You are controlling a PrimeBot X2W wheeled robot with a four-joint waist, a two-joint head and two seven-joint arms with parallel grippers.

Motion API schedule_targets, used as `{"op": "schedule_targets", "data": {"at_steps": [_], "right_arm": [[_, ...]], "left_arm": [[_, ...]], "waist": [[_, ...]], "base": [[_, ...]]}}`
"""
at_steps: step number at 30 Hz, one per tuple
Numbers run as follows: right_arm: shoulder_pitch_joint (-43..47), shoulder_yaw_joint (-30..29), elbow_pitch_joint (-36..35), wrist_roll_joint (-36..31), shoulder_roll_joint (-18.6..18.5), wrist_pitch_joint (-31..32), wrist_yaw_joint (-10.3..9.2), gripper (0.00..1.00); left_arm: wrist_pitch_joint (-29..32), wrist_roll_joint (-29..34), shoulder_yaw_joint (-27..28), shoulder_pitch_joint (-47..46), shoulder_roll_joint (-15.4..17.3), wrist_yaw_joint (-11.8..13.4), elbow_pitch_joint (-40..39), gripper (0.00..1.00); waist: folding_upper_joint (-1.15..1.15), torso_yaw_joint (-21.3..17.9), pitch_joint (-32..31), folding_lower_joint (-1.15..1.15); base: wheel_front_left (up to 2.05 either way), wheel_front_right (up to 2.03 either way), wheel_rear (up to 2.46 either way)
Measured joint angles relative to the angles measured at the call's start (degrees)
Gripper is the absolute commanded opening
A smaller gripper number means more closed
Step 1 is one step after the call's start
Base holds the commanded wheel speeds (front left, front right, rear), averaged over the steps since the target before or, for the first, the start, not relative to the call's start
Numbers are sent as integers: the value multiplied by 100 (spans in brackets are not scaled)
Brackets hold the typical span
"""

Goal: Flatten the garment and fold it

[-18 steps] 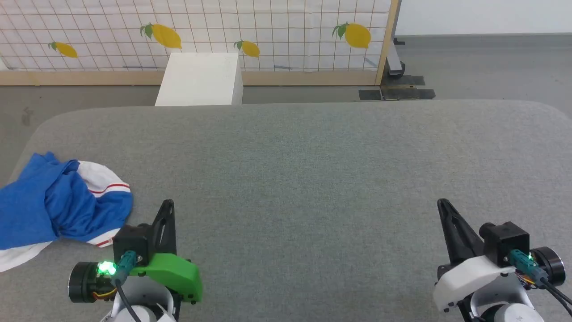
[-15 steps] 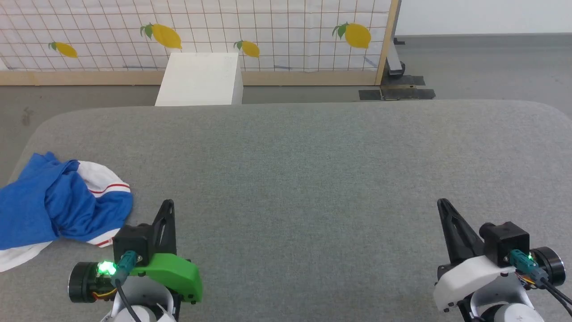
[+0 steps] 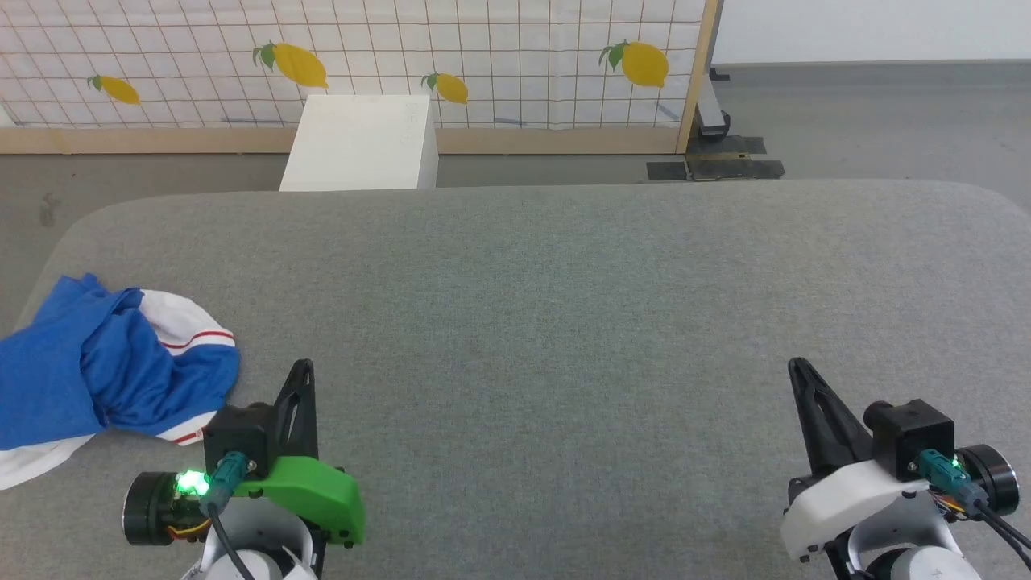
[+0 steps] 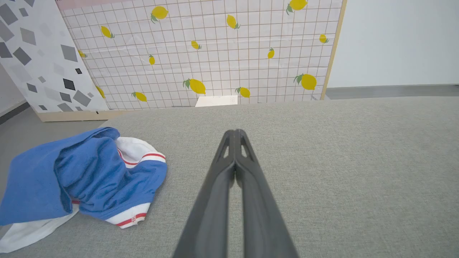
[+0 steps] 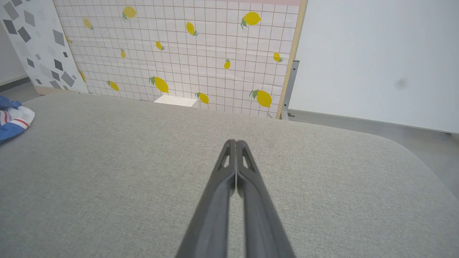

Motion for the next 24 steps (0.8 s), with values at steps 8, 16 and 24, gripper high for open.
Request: {"op": "schedule_targets", "data": {"at_steps": [8, 16, 24], "right_arm": [[3, -1, 3, 2, -1, 0, 1, 100], [3, -18, 5, 25, -1, -10, 1, 100], [3, -31, 8, 75, -1, -63, 1, 100]], "left_arm": [[0, -5, -22, -2, 2, -1, 1, 100], [-35, -43, -53, -5, 2, 2, 34, 100], [-135, -90, -57, -7, 7, 91, 70, 100]], "waist": [[0, 0, 0, 0], [0, 57, 1, 0], [0, 242, 15, 0]], "base": [[0, 0, 0], [0, 0, 0], [0, 0, 0]]}}
